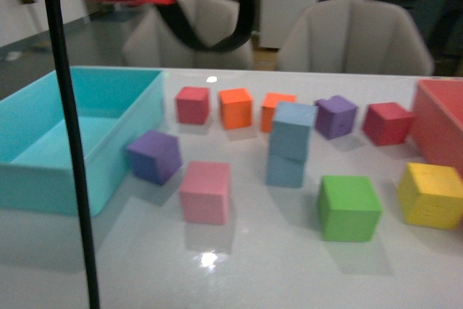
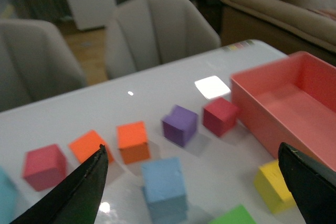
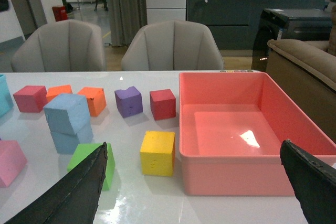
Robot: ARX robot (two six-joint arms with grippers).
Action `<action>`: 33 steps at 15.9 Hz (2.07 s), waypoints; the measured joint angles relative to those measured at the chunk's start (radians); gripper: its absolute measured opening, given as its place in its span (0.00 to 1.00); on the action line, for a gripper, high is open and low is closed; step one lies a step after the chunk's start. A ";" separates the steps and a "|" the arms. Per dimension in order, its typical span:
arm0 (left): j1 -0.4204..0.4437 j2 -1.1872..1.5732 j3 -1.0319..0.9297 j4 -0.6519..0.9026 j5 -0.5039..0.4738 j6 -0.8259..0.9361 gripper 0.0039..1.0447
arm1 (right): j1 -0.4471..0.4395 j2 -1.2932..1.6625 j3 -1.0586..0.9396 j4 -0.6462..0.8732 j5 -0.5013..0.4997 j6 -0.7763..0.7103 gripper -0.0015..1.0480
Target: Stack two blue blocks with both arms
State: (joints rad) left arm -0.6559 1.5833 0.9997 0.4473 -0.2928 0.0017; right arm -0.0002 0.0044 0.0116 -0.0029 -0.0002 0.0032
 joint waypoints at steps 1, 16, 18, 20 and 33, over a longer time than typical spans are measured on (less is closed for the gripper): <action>0.019 -0.052 -0.071 0.117 -0.131 -0.001 0.83 | 0.000 0.000 0.000 0.000 0.000 0.000 0.94; 0.497 -0.887 -0.895 0.141 0.129 -0.001 0.01 | 0.000 0.000 0.000 -0.001 0.000 0.000 0.94; 0.534 -0.965 -0.929 0.089 0.166 -0.001 0.01 | 0.000 0.000 0.000 -0.001 0.000 0.000 0.94; 0.581 -1.037 -0.946 0.036 0.230 -0.001 0.01 | 0.000 0.000 0.000 -0.001 0.000 0.000 0.94; 0.654 -1.358 -0.989 -0.222 0.293 -0.001 0.01 | 0.000 0.000 0.000 -0.001 0.000 0.000 0.94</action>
State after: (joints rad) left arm -0.0021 0.2256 0.0105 0.2253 -0.0002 0.0010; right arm -0.0002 0.0044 0.0116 -0.0036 -0.0006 0.0029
